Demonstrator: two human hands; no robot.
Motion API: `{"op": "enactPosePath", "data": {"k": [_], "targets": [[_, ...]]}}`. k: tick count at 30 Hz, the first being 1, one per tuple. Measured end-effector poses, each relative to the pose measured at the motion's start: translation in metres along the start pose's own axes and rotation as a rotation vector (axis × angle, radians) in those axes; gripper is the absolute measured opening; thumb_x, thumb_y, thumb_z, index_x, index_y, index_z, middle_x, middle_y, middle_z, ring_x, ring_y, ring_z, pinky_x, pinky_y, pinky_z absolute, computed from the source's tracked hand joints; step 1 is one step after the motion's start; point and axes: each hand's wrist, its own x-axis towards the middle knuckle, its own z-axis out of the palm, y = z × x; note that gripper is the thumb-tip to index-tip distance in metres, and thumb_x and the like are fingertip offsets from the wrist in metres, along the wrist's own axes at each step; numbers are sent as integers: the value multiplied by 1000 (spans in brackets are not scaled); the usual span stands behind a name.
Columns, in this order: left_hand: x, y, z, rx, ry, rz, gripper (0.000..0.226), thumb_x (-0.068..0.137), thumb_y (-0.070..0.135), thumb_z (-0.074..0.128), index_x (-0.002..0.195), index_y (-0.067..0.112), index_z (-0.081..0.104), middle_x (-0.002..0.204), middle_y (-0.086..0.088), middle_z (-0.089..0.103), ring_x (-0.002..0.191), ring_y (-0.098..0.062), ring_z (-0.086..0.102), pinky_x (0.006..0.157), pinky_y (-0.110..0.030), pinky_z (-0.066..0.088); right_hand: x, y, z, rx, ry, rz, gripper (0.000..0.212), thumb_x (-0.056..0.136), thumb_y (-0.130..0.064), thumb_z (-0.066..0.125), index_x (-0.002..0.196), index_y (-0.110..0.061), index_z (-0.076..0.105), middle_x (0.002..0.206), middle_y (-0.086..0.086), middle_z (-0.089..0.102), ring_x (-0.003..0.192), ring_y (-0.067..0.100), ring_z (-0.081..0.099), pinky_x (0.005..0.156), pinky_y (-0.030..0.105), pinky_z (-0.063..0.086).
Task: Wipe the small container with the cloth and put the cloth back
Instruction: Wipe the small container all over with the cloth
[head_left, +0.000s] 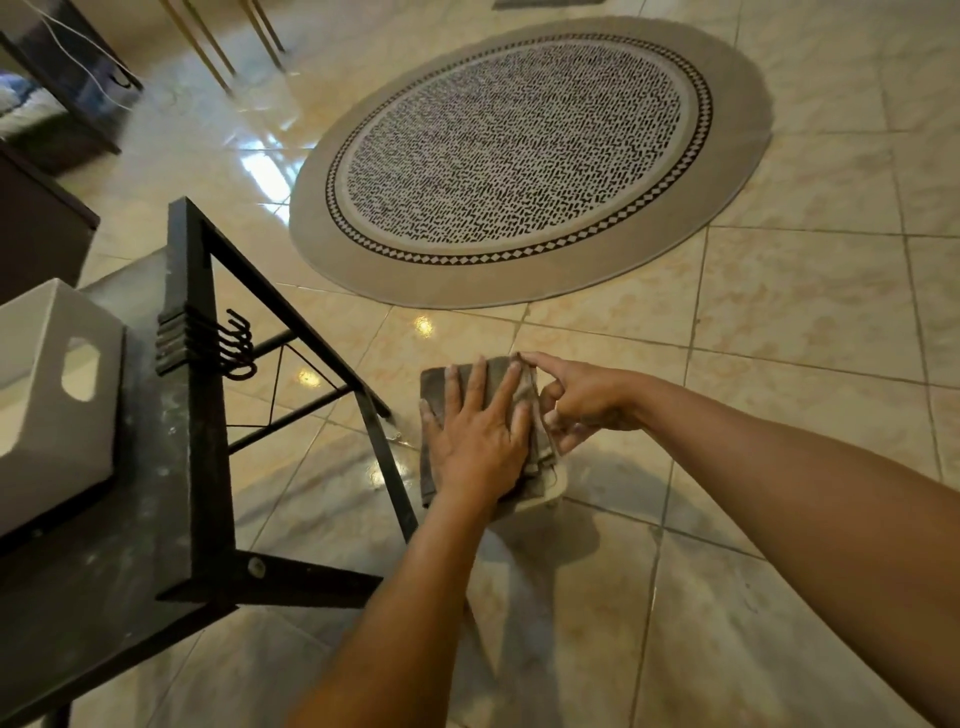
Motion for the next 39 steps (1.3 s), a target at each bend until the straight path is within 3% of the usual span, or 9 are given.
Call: {"op": "enactPosePath", "data": {"k": [3,7,11,14,19,25,33,36,39], "targets": [[8,-3,-8,-80,-4,-122,56,104,55,15,154,50,-10,166,7,-20,149,-21,-27,116,-56,-16,7,-6,9,-27,7,-8,102,84,23,47,156,-39,11,82,7,56,65,17,65,65,39,61],[-36,7,13,-86,22,-50,57,105,52,17,155,49,-11,164,8,-26,147,-19,-33,116,-58,-18,7,-4,6,-24,0,-3,101,84,23,49,156,-41,16,96,12,60,83,30,70,79,54,61],[4,-7,-7,-185,31,-175,58,104,50,21,157,47,-3,168,5,-16,150,-20,-27,119,-62,-10,8,-8,15,-47,8,-15,102,84,22,48,157,-39,11,85,9,58,68,18,65,66,41,62],[-1,10,-9,-134,35,-172,60,104,50,20,157,42,-7,166,2,-20,149,-24,-29,117,-60,-16,5,-7,10,-24,20,-5,101,83,24,46,156,-38,14,80,8,54,63,16,62,66,42,63],[-7,38,-1,-109,16,-174,60,104,52,15,156,42,-12,164,1,-25,147,-25,-32,117,-60,-17,1,-3,-8,-85,47,3,98,82,22,47,156,-36,19,82,9,53,67,20,60,70,45,60],[3,70,6,-162,-16,-168,60,103,53,15,157,42,-10,165,1,-25,147,-25,-33,116,-59,-20,-12,8,-37,-84,107,33,99,80,24,47,153,-38,23,74,8,50,61,19,57,57,37,59],[-24,101,15,-234,-28,-196,64,103,55,14,156,37,-16,162,-2,-32,144,-27,-39,115,-60,-21,-18,15,-51,-92,105,48,100,81,24,49,152,-43,26,91,13,56,78,26,61,68,44,60],[-33,77,7,-315,163,-223,71,100,62,18,158,32,-10,164,1,-22,151,-23,-23,119,-56,-13,-23,14,-51,-83,95,61,100,83,24,49,153,-43,24,96,14,61,78,25,67,61,38,60],[-32,43,1,-610,148,-580,82,97,66,37,159,18,13,163,-12,24,148,-31,29,117,-56,31,-27,12,-51,-97,120,83,98,84,23,49,154,-42,24,101,16,65,80,27,71,60,39,61]]}}
